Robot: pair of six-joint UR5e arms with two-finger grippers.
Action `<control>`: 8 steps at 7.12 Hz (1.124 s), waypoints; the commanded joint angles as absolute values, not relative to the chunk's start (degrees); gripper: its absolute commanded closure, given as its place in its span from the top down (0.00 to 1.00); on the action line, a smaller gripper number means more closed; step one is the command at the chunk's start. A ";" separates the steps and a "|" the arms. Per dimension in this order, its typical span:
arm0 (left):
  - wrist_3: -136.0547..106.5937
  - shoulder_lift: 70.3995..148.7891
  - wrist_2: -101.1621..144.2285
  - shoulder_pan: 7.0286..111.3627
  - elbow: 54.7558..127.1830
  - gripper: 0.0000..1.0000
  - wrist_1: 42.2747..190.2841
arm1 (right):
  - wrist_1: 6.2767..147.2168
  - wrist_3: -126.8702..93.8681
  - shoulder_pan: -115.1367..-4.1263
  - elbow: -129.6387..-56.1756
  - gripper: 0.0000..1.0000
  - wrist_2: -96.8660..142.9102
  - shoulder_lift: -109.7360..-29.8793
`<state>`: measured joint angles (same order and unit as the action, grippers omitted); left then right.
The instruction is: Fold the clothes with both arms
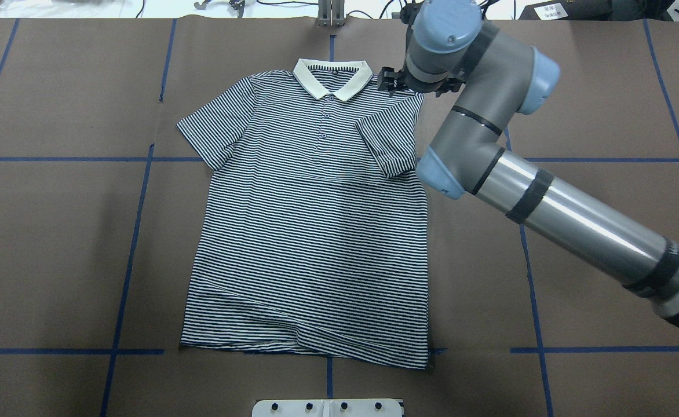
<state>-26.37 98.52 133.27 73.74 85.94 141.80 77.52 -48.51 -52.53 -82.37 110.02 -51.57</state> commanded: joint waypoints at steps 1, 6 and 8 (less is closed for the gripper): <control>-41.68 103.08 124.93 65.17 85.52 0.68 141.50 | 77.34 -31.97 -63.67 -88.40 1.00 123.44 -61.75; -57.64 116.69 104.81 50.12 71.85 0.64 141.24 | 77.34 -7.73 -80.16 -89.21 1.00 136.32 -75.06; -57.66 119.08 101.52 48.43 67.69 0.63 141.42 | 77.34 -7.73 -80.16 -89.21 1.00 136.23 -75.15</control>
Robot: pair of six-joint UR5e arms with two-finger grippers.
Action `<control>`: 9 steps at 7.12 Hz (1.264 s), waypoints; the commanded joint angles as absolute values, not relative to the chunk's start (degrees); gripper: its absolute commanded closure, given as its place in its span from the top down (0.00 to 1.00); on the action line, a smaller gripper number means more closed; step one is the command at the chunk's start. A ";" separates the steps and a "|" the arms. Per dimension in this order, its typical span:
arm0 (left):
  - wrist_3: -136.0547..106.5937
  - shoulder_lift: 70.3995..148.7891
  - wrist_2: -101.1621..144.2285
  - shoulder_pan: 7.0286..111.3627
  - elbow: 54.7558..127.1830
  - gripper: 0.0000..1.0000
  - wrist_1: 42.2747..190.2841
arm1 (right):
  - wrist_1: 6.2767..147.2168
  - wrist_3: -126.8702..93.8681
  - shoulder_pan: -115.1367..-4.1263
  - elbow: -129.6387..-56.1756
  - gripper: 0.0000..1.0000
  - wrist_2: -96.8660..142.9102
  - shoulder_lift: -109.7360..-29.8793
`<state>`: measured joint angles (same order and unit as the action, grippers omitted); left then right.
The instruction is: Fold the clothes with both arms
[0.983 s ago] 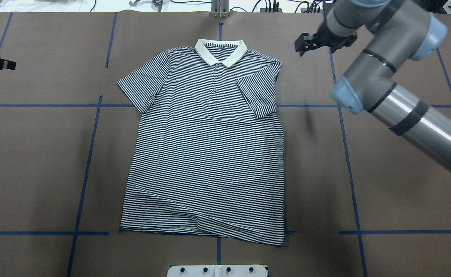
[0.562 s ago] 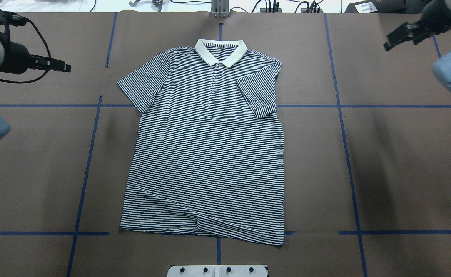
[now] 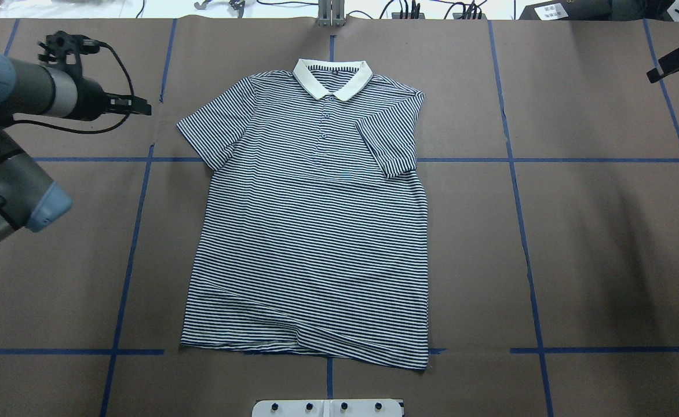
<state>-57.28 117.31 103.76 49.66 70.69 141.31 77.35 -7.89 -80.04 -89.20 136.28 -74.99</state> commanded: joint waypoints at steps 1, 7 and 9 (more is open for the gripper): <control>-57.74 119.18 101.51 48.08 67.41 0.60 141.42 | 77.26 -7.73 -80.16 -89.21 1.00 136.14 -75.15; -57.92 120.85 101.51 46.85 65.57 0.36 141.50 | 77.34 -7.74 -80.16 -88.95 1.00 135.97 -75.06; -57.57 121.02 101.51 46.85 65.74 0.00 141.68 | 77.34 -7.82 -80.24 -88.86 1.00 135.97 -75.06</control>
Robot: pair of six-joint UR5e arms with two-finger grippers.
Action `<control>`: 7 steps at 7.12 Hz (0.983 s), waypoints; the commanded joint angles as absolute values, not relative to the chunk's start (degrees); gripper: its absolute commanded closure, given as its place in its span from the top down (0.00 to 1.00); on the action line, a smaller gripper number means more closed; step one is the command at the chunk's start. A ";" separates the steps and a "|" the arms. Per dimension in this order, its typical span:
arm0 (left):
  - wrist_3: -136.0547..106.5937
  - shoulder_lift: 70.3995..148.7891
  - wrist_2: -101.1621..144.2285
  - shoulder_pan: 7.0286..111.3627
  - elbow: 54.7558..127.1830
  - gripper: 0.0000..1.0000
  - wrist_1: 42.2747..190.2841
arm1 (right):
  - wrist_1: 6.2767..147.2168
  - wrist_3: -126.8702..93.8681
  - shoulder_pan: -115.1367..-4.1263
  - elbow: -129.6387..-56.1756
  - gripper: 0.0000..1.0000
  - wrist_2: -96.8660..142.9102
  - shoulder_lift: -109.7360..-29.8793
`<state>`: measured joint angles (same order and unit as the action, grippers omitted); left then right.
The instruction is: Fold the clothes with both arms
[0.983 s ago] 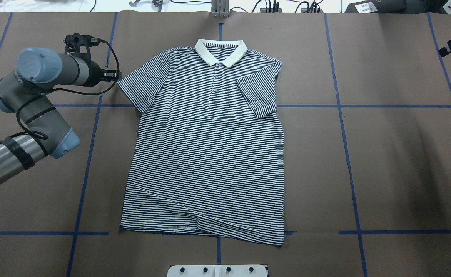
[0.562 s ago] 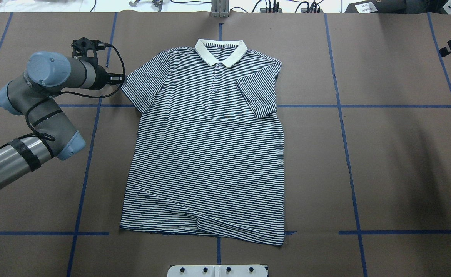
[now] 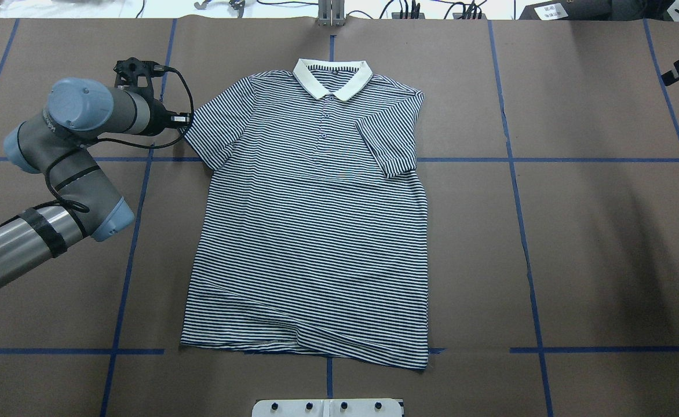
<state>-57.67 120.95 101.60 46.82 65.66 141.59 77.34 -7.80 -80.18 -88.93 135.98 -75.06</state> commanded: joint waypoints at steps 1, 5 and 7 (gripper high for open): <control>-57.66 121.03 101.60 46.85 66.18 0.00 141.77 | 77.34 -7.82 -80.16 -88.86 1.00 135.97 -74.97; -60.71 128.20 101.51 46.67 72.94 0.00 124.08 | 77.34 -8.26 -80.16 -88.86 1.00 136.05 -75.06; -65.99 136.54 99.77 43.00 72.16 0.00 113.26 | 77.34 -8.44 -80.16 -88.86 1.00 135.97 -75.06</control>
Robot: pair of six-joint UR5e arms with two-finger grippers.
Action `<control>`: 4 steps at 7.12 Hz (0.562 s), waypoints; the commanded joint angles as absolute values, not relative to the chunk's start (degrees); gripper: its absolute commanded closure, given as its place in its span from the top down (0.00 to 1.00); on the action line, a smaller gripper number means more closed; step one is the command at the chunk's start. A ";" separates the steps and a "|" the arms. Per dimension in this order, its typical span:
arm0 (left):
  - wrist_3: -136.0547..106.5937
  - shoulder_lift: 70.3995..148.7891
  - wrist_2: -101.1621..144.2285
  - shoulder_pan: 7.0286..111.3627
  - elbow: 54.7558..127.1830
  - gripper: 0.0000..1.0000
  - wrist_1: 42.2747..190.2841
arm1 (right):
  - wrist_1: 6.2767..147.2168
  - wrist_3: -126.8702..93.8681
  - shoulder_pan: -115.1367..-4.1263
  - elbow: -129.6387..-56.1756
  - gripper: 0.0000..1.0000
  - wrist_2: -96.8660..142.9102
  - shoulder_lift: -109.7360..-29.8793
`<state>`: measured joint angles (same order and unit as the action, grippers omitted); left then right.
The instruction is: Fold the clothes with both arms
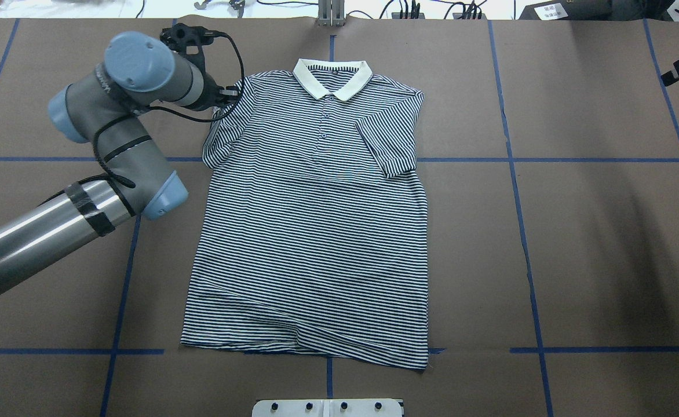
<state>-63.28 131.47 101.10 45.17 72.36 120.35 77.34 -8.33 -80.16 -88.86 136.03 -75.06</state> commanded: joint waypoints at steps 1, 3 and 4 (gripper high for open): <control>-68.27 139.19 98.62 40.98 69.46 0.00 112.51 | 77.34 -8.44 -80.16 -88.86 1.00 135.97 -75.06; -68.03 140.63 97.30 39.73 66.45 0.00 112.85 | 77.34 -8.52 -80.16 -88.86 1.00 136.05 -75.15; -63.42 140.10 97.38 39.73 66.53 0.99 113.11 | 77.34 -8.53 -80.16 -89.03 1.00 136.05 -75.15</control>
